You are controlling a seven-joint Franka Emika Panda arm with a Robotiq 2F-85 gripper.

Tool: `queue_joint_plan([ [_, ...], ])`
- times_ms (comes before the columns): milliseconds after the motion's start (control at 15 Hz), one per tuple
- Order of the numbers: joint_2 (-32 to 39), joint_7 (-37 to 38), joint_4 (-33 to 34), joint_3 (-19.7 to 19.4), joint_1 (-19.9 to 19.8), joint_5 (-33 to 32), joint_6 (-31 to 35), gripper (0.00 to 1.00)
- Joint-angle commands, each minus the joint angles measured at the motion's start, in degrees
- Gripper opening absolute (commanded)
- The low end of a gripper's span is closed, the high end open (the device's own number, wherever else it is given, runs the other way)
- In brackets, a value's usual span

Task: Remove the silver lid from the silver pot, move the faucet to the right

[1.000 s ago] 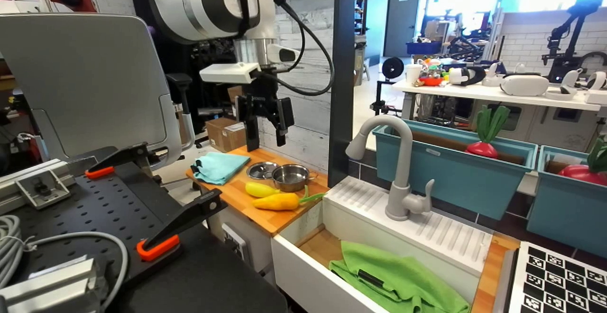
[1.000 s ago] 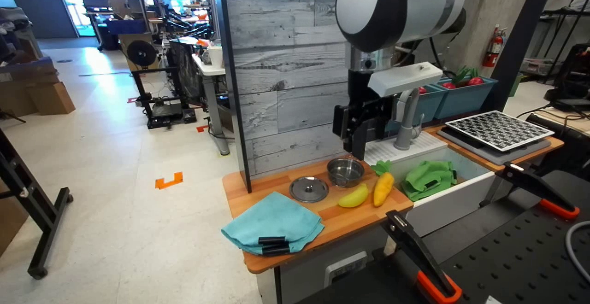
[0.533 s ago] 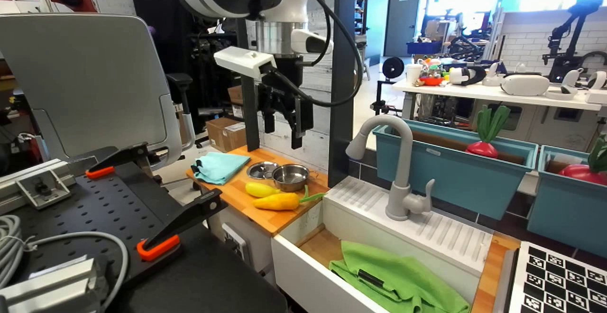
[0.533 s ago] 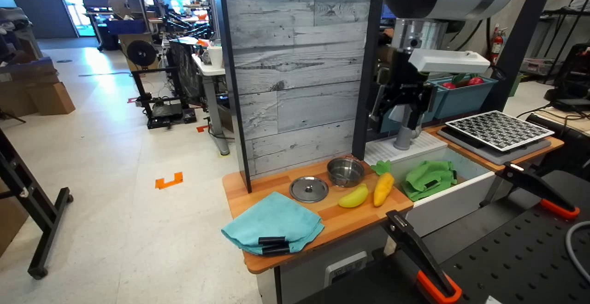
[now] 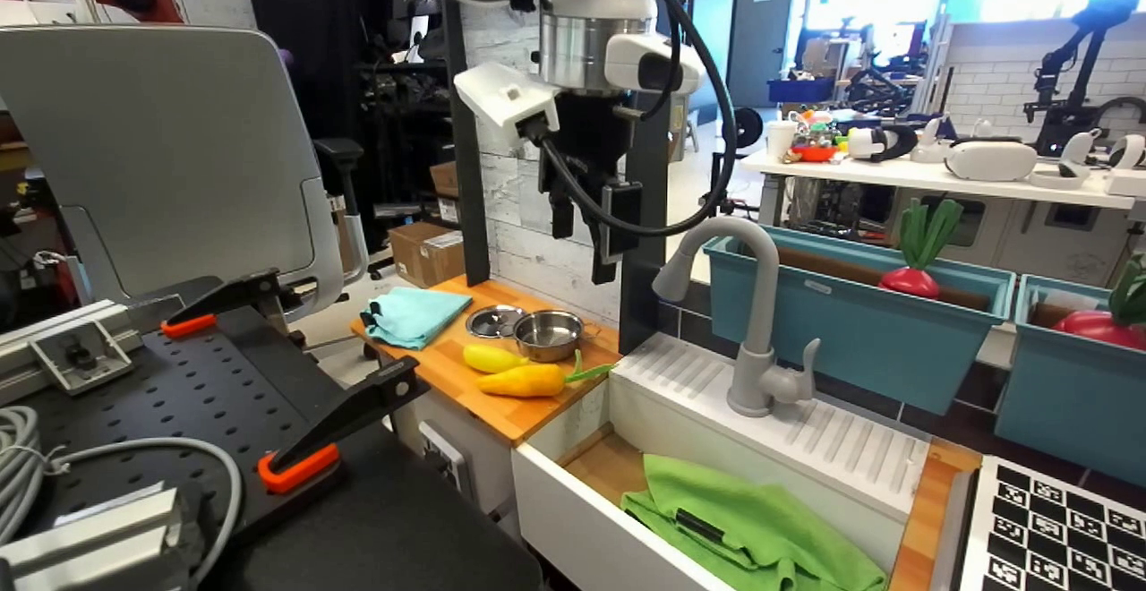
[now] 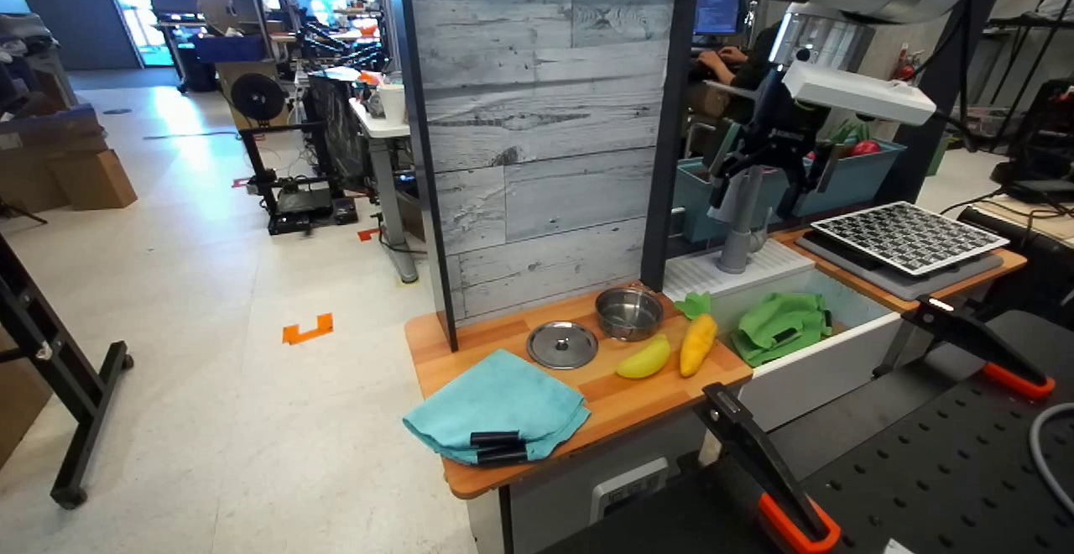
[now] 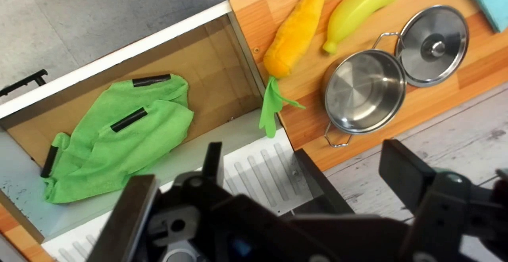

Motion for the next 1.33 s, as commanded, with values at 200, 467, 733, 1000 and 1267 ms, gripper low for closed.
queue_joint_plan([
  [200, 0.2, 5.9, 3.8, -1.8, -0.6, 3.7, -2.4, 1.0],
  [467, 1.0, 10.8, 6.0, -3.9, -0.1, 3.3, -3.8, 1.0],
  [733, 2.7, 16.8, 8.7, -6.0, 1.0, 3.0, -3.8, 1.0],
  [1000, 5.0, 22.9, 11.3, -7.6, 3.0, 2.2, -3.0, 1.0],
  [1267, 6.9, 27.3, 13.9, -8.9, 5.5, 1.3, -3.4, 1.0],
])
